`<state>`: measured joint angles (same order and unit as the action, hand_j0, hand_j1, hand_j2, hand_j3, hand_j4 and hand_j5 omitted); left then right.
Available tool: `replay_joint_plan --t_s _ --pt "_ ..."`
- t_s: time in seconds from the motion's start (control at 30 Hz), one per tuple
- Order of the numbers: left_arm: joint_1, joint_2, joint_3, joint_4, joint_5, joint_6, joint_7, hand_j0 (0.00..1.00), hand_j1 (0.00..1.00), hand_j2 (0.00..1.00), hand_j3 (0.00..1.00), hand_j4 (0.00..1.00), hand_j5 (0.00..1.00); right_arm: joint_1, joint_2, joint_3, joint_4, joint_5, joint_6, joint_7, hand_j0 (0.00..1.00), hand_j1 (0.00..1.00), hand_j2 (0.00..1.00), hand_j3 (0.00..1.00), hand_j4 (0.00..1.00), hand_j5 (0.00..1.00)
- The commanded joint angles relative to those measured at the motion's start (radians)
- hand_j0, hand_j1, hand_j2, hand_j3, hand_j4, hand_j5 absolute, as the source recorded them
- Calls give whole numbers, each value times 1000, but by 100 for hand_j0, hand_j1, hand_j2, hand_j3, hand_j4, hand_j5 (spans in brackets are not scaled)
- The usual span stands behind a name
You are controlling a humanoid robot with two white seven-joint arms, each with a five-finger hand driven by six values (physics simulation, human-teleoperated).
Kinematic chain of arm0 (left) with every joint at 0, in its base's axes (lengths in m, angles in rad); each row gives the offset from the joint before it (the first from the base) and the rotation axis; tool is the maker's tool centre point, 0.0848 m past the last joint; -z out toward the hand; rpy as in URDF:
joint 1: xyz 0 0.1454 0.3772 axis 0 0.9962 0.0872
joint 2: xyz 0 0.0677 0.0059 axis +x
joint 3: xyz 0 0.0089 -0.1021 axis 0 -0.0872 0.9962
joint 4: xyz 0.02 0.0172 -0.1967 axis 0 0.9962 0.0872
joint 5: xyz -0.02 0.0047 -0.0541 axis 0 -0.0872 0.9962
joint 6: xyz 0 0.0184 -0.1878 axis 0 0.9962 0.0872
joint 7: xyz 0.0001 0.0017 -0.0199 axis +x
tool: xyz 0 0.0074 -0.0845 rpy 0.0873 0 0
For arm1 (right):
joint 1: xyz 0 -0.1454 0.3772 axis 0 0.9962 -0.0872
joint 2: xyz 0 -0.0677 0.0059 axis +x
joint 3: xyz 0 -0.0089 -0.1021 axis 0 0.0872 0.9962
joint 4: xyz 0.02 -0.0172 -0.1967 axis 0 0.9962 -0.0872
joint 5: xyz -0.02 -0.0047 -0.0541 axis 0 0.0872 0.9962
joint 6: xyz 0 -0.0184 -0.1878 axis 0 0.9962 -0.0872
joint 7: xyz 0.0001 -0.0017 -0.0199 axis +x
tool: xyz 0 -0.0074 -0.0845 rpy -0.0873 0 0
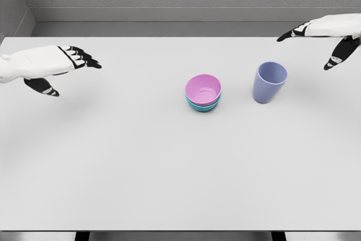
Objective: Stacking bowl and cup with both arms
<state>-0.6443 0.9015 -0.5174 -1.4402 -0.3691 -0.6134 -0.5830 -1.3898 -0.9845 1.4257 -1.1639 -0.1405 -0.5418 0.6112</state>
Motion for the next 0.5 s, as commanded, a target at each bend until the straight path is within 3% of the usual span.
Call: replay_joint_plan --t_s 0.0,0.3,0.47 --pt "0 2 10 -2 6 3 0 100 100 100 100 100 100 0 3 -1 -11 -5 13 0 100 100 100 100 100 100" --pt "55 -6 28 0 33 3 2 100 100 100 100 100 100 0 47 2 -10 -5 5 0 100 100 100 100 100 100" --pt "52 -26 60 -3 35 3 2 100 100 100 100 100 100 6 73 18 -7 -5 17 0 100 100 100 100 100 100"
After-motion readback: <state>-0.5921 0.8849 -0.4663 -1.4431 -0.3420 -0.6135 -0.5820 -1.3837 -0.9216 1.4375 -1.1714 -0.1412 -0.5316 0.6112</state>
